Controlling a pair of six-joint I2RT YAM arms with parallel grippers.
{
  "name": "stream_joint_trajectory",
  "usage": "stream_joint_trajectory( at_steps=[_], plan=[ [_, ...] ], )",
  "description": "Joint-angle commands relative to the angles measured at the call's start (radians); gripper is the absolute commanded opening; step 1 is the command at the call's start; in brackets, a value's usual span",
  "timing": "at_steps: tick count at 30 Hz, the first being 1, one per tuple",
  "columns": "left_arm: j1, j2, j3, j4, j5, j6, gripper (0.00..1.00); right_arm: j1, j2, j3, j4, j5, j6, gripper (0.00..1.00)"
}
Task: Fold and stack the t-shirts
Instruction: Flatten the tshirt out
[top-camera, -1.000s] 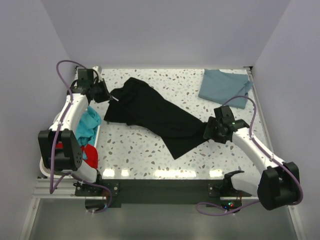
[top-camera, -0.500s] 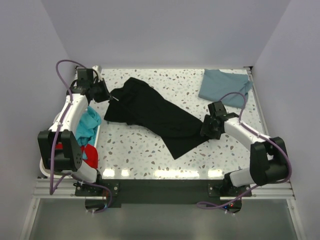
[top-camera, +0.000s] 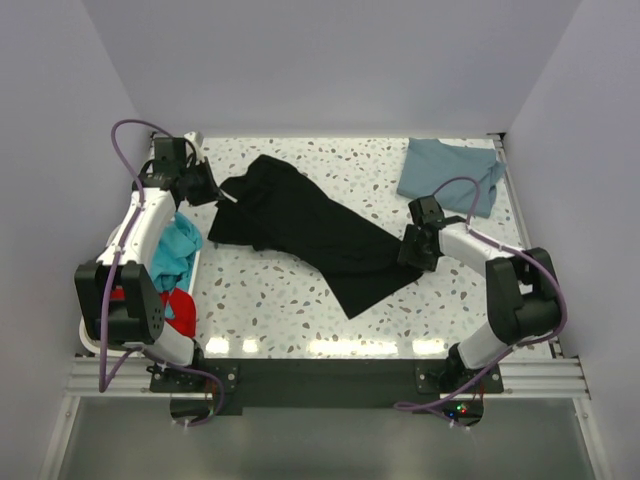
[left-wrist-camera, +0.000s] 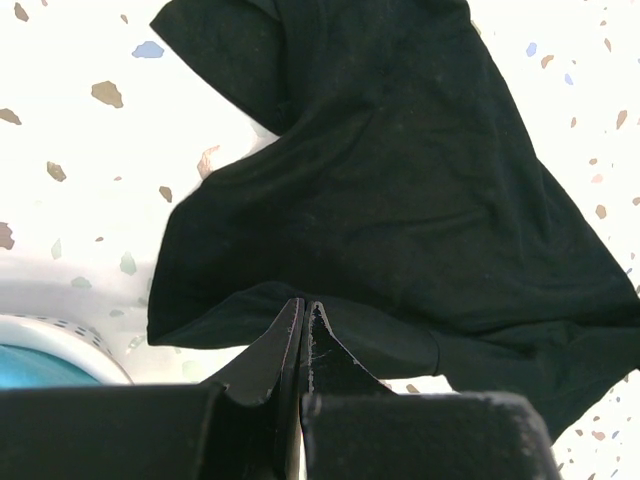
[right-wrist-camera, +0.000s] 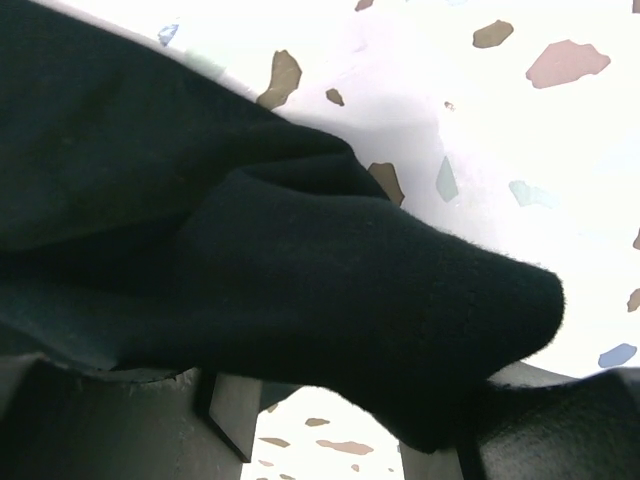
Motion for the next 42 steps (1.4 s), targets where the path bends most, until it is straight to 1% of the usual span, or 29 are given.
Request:
stream_joint_trajectory(
  at_steps=[1, 3, 6, 10, 11, 14, 20, 25, 28, 36, 38, 41, 42],
  plan=[
    [0.005, -0.037, 0.014, -0.009, -0.007, 0.032, 0.0, 0.003, 0.023, 0.036, 0.038, 0.034, -0.009, 0.51],
    [0.004, -0.04, 0.014, -0.01, -0.01, 0.034, 0.0, 0.005, 0.028, 0.034, 0.044, 0.035, -0.006, 0.5],
    [0.005, -0.04, 0.012, -0.014, -0.013, 0.037, 0.0, 0.003, 0.036, 0.031, 0.047, 0.046, -0.007, 0.45],
    [0.005, -0.038, 0.014, -0.015, -0.015, 0.04, 0.0, 0.003, 0.033, 0.029, 0.041, 0.046, -0.007, 0.29],
    [0.005, -0.04, 0.014, -0.015, -0.015, 0.04, 0.0, 0.003, 0.021, 0.028, 0.038, 0.045, -0.007, 0.23],
    [0.005, -0.041, 0.015, -0.015, -0.015, 0.04, 0.0, 0.003, -0.003, 0.032, 0.02, 0.045, -0.007, 0.12],
    [0.005, -0.04, 0.017, -0.017, -0.013, 0.041, 0.0, 0.003, -0.087, 0.063, -0.06, 0.06, -0.023, 0.11],
    [0.005, -0.041, 0.014, -0.017, -0.013, 0.043, 0.0, 0.003, -0.127, 0.071, -0.108, 0.08, -0.033, 0.17],
    [0.005, -0.041, 0.014, -0.018, -0.01, 0.044, 0.0, 0.005, -0.115, 0.063, -0.102, 0.072, -0.035, 0.21],
    [0.005, -0.048, 0.014, -0.02, -0.01, 0.044, 0.0, 0.003, -0.063, 0.016, -0.034, 0.04, -0.024, 0.2],
    [0.005, -0.049, 0.012, -0.021, -0.012, 0.046, 0.0, 0.003, -0.055, 0.01, -0.023, 0.034, -0.027, 0.17],
    [0.004, -0.052, 0.012, -0.026, -0.012, 0.049, 0.0, 0.003, -0.046, 0.02, -0.026, 0.014, -0.029, 0.0],
    [0.005, -0.052, 0.012, -0.027, -0.012, 0.049, 0.0, 0.003, -0.055, 0.022, -0.035, 0.008, -0.029, 0.0]
  ],
)
